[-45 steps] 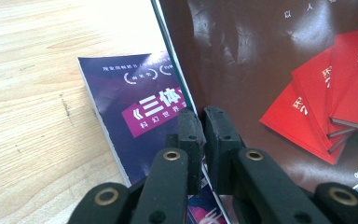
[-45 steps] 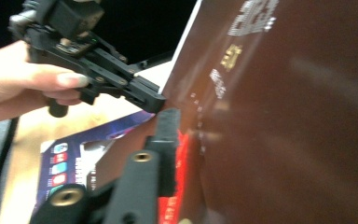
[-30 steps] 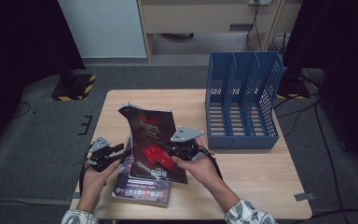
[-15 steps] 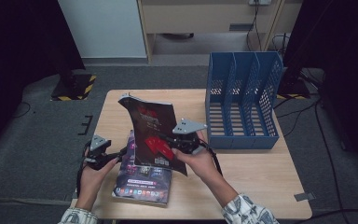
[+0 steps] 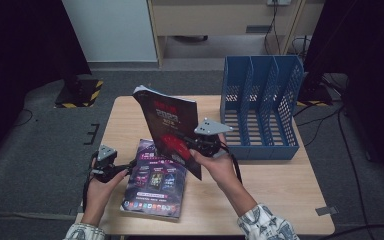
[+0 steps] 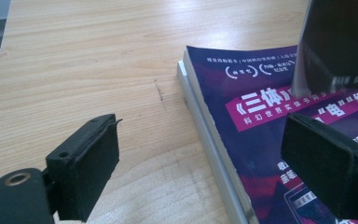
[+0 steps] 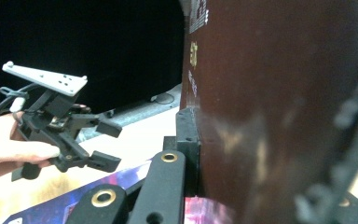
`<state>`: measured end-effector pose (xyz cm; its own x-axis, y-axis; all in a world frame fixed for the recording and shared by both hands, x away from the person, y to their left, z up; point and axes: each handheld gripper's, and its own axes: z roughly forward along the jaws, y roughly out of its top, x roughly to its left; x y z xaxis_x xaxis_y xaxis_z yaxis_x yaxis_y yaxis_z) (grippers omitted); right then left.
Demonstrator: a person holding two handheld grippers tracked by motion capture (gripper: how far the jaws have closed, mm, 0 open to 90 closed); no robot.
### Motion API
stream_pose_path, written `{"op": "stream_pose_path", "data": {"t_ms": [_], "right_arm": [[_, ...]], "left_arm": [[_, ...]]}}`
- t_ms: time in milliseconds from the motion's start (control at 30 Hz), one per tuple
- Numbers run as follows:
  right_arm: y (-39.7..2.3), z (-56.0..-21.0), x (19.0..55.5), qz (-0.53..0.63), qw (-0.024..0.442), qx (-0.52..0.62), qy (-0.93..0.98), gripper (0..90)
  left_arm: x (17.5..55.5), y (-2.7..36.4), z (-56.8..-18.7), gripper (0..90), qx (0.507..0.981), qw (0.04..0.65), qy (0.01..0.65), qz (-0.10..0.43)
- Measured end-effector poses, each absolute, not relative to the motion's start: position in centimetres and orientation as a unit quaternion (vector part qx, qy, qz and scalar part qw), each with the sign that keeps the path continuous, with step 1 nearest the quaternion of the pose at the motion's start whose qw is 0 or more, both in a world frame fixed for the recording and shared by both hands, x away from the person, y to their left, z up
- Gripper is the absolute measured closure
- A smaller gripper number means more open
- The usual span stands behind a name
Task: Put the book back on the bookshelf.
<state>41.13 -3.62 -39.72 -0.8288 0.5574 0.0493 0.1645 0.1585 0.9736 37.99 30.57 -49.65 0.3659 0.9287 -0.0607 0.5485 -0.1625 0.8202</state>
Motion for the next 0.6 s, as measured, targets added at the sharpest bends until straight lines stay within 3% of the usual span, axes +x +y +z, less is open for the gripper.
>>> {"op": "stream_pose_path", "data": {"t_ms": [600], "right_arm": [[-9.0, -36.4, 42.0, 0.636, 0.202, 0.295, 0.684, 87.0]], "left_arm": [[38.0, 30.4, -49.8, 11.1, 0.73, 0.388, 0.507, 0.244]]}}
